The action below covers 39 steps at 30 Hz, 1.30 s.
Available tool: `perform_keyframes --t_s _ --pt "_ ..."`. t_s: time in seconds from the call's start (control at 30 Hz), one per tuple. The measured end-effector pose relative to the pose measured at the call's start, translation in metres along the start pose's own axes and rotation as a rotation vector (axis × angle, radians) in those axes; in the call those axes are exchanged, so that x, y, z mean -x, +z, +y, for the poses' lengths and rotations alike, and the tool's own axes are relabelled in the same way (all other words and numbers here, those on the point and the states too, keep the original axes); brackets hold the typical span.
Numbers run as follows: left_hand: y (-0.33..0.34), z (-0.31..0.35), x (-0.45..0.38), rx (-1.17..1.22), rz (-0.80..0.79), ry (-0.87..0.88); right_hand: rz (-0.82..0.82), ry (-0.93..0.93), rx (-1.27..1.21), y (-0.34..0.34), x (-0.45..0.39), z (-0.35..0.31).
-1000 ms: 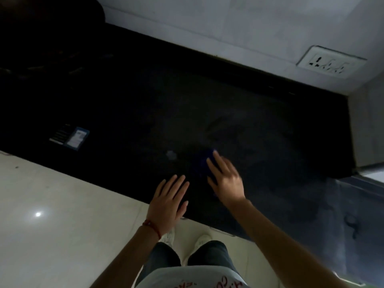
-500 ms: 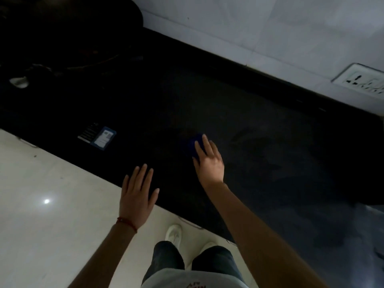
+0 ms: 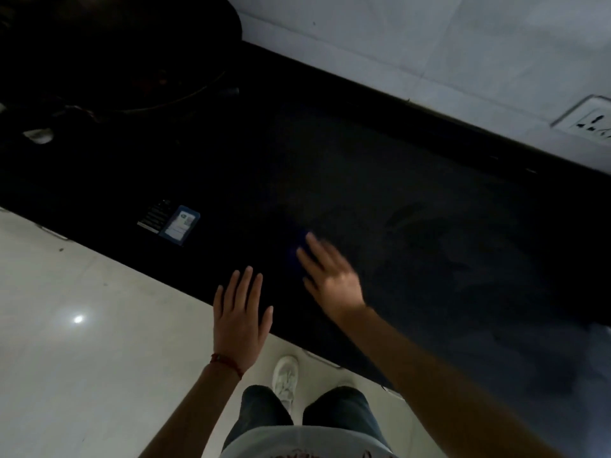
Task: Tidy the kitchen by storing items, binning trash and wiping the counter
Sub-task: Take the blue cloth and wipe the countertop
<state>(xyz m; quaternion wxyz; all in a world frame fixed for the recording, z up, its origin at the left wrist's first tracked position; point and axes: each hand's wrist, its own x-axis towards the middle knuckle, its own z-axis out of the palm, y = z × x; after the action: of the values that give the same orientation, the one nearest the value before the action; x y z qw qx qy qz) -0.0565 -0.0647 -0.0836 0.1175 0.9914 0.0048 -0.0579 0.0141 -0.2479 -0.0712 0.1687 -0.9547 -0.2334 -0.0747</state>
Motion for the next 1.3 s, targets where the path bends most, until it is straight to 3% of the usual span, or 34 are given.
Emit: perform_keyframes --t_s 0.07,0.13,0.27,0.33,0.57,0.87,1.07,1.2,1.3 --pt "-0.001 -0.001 0.000 -0.012 -0.004 0.005 -0.039 -0.182 -0.026 0.000 0.019 0.001" --pt "-0.001 -0.002 0.001 -0.019 -0.008 0.013 -0.057 -0.203 -0.014 -0.006 0.012 0.021" --pt "-0.001 -0.002 0.002 -0.017 -0.008 0.012 -0.041 0.254 0.028 -0.021 -0.027 0.049" --pt "-0.001 -0.001 0.003 -0.012 0.001 0.009 -0.101 0.345 0.055 -0.022 -0.029 0.041" --pt "-0.005 0.005 0.016 -0.020 0.018 -0.079 -0.085 -0.007 0.025 -0.019 0.024 0.006" --pt "0.014 -0.021 0.137 0.250 -0.019 -0.479 -0.028 -0.108 -0.120 -0.025 0.033 -0.017" --pt "0.021 -0.056 0.230 0.378 -0.008 -0.840 -0.009 -0.284 -0.353 -0.016 0.024 -0.102" --pt "0.026 -0.084 0.273 0.436 0.037 -0.987 -0.127 -0.431 -0.453 0.007 0.027 -0.164" --pt "0.031 -0.115 0.298 0.481 0.078 -1.070 -0.329 -0.420 -0.425 0.038 0.030 -0.197"
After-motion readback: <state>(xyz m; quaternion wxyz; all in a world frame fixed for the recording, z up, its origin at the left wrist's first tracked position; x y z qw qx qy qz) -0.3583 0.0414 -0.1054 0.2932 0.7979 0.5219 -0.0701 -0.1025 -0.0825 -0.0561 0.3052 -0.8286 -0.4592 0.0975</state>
